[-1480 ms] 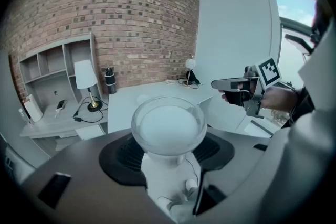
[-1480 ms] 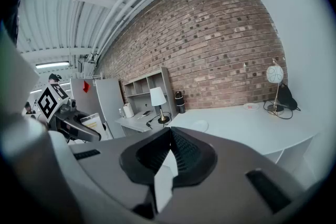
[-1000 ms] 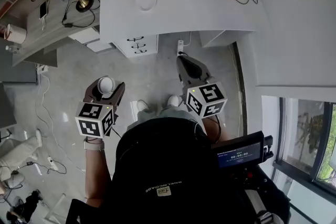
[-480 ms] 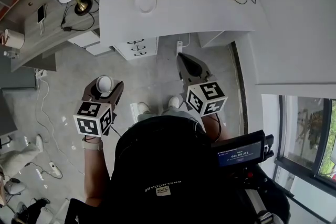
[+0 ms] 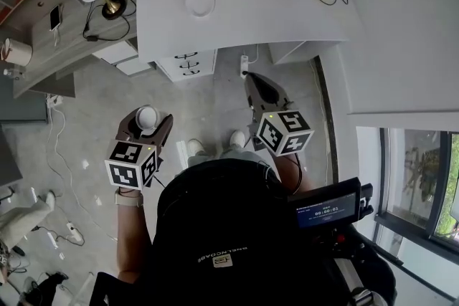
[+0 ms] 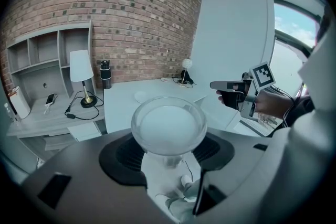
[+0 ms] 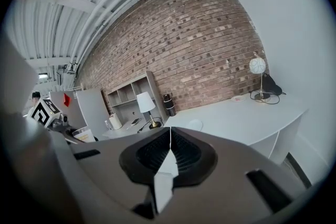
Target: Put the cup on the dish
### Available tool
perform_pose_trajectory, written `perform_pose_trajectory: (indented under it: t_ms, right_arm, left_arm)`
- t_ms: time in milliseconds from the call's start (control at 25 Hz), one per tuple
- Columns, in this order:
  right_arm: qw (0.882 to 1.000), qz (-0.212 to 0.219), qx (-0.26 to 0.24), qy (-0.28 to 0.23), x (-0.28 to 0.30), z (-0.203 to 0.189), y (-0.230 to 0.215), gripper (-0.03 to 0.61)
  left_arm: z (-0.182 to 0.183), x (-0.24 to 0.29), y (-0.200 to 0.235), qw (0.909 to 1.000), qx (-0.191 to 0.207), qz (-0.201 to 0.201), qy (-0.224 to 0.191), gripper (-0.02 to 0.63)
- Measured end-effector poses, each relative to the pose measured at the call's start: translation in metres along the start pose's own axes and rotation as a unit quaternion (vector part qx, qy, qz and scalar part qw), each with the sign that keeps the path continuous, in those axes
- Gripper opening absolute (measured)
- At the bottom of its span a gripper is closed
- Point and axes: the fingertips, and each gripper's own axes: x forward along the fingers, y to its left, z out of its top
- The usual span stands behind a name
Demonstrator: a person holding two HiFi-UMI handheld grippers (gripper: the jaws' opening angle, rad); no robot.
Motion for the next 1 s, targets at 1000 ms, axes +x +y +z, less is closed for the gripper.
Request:
perform_pose_trajectory:
  t_ms: [1000]
  right_arm:
    - [0.999, -0.038, 0.012, 0.002, 0.015, -0.014, 0.026, 0.005]
  left_arm:
    - [0.020, 0.000, 0.033, 0.9988, 0.042, -0.020, -0.019, 0.258]
